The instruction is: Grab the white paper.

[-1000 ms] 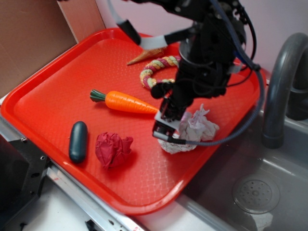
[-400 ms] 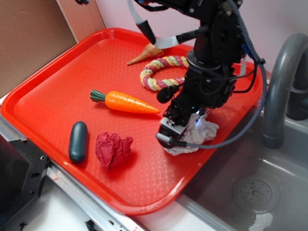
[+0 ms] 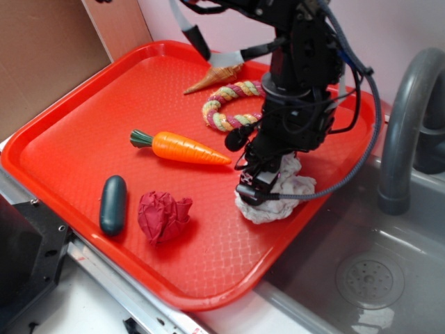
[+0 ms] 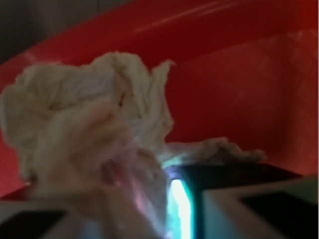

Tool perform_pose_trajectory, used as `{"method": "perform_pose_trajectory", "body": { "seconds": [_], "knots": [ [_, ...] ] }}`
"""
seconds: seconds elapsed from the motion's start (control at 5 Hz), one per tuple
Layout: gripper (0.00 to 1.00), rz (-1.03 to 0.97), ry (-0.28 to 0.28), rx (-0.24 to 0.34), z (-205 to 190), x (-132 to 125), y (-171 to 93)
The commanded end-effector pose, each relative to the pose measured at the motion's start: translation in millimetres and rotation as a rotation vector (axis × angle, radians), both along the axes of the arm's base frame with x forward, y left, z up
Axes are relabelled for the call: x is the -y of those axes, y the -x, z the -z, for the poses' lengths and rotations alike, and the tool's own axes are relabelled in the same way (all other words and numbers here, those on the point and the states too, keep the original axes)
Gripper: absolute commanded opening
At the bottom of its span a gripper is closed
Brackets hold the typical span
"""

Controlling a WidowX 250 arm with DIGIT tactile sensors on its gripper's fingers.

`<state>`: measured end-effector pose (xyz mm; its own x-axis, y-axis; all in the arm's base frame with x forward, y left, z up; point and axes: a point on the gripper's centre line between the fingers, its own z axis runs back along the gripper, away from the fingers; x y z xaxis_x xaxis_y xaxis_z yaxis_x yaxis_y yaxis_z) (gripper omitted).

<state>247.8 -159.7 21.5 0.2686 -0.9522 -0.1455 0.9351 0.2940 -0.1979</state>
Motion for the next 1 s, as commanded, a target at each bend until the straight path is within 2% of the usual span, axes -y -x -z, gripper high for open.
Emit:
{"method": "perform_pose_trajectory", "body": {
  "seconds": [0.0,0.2,0.4,0.6,0.8],
  "knots": [
    [0.0,-0.256,0.017,0.146,-23.2,-9.7,20.9],
    [0.0,-0.503,-0.045,0.25,-68.6,-27.2,26.2],
    [0.0,-0.751,-0.086,0.321,-114.7,-46.6,33.1],
    [0.0,-0.998,-0.136,0.372,-150.6,-65.2,45.1],
    [0.0,-1.123,-0.166,0.39,-175.9,-78.1,55.1]
  ]
}}
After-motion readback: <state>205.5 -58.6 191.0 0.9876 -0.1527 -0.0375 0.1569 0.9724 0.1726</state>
